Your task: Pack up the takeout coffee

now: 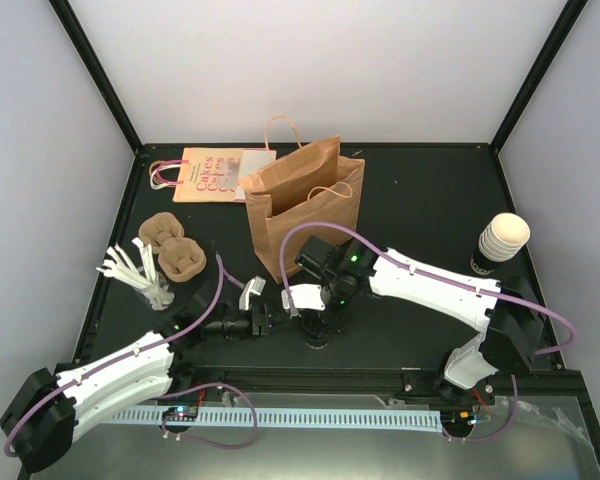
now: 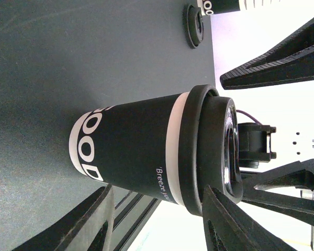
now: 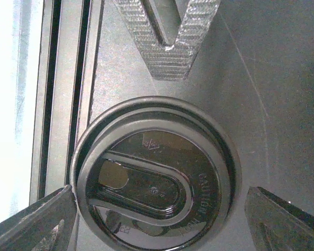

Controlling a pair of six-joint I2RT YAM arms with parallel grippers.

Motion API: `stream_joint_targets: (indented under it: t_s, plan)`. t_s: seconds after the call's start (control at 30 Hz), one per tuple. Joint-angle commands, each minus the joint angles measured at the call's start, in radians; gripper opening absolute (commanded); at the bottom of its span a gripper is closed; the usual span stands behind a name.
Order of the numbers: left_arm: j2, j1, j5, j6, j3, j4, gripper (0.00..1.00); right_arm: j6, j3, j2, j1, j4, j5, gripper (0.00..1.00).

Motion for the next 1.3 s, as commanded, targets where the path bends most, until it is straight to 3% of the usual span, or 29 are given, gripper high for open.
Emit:
stream_joint_targets:
  t_s: [0.0, 0.3, 0.6, 0.87, 1.27]
  plan:
    - [-0.01, -0.001, 0.011, 0.008, 0.002, 0.004, 0.49, 0.019, -0.003, -0.009, 0.01, 0.023, 0.02, 0.9]
    - [-0.012, -0.002, 0.012, 0.008, 0.001, 0.001, 0.49, 0.045, -0.009, -0.012, 0.019, 0.039, 0.039, 0.9]
    - [-0.023, -0.001, 0.01, 0.008, 0.002, -0.008, 0.49, 0.128, -0.004, -0.026, 0.019, 0.059, 0.056, 0.81]
    - [-0.059, -0.001, -0.015, 0.009, 0.007, -0.039, 0.49, 0.368, -0.022, -0.052, 0.045, 0.067, 0.157, 0.79]
    - [-0.076, -0.001, -0.03, -0.001, 0.009, -0.035, 0.48, 0.86, -0.045, -0.082, 0.116, 0.06, 0.294, 0.77]
